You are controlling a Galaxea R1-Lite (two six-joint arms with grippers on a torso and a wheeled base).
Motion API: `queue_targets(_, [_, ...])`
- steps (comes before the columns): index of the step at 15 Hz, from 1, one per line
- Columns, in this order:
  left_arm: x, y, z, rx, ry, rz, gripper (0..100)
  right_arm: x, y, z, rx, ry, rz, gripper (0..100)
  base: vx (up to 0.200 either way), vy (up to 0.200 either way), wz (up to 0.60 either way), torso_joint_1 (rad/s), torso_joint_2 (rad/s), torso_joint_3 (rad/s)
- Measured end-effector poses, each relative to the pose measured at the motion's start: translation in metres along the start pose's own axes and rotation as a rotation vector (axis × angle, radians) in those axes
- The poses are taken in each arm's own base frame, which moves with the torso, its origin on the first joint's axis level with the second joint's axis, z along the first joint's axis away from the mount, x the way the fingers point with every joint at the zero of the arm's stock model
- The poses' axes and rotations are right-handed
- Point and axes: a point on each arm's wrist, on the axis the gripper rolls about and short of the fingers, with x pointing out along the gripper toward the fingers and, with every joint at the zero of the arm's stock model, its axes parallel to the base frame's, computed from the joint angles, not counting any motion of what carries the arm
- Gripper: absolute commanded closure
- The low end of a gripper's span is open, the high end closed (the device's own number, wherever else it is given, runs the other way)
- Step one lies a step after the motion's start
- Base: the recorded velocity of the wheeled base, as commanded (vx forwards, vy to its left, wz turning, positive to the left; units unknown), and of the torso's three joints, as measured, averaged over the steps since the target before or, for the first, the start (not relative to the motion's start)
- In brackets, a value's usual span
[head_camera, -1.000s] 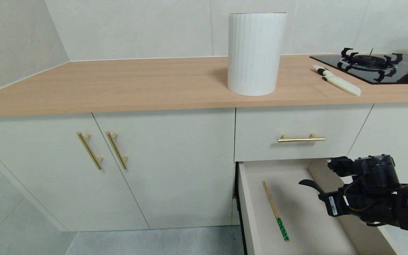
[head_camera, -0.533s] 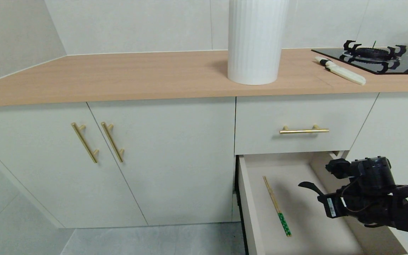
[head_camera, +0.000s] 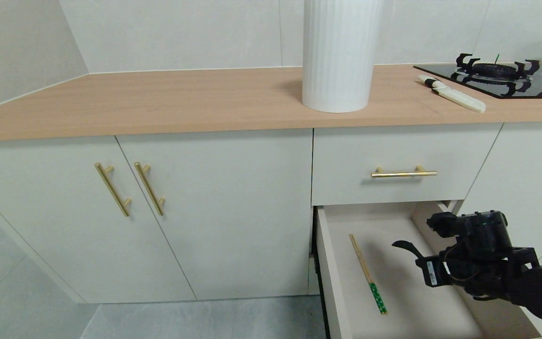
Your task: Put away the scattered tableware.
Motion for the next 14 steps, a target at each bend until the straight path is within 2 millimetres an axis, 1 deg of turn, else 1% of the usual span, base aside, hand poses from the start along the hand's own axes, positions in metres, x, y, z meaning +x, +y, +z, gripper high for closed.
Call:
queue_targets(2, [0.000, 0.000, 0.000, 0.000, 0.000, 0.000, 0, 0.008, 0.006, 0.003, 0.065, -0.013, 0.006, 100, 0.000, 0.000, 0.00, 0.000, 0.00, 0.000])
queue_targets(7, [0.000, 0.000, 0.000, 0.000, 0.000, 0.000, 0, 0.036, 0.009, -0.001, 0.080, -0.055, -0.047, 100, 0.000, 0.000, 0.00, 0.000, 0.00, 0.000])
queue_targets(10, [0.000, 0.000, 0.000, 0.000, 0.000, 0.000, 0, 0.059, 0.012, -0.015, 0.074, -0.073, -0.110, 100, 0.000, 0.000, 0.00, 0.000, 0.00, 0.000])
queue_targets(14, [0.000, 0.000, 0.000, 0.000, 0.000, 0.000, 0, 0.075, 0.013, -0.034, 0.059, -0.013, -0.131, 100, 0.000, 0.000, 0.00, 0.000, 0.00, 0.000])
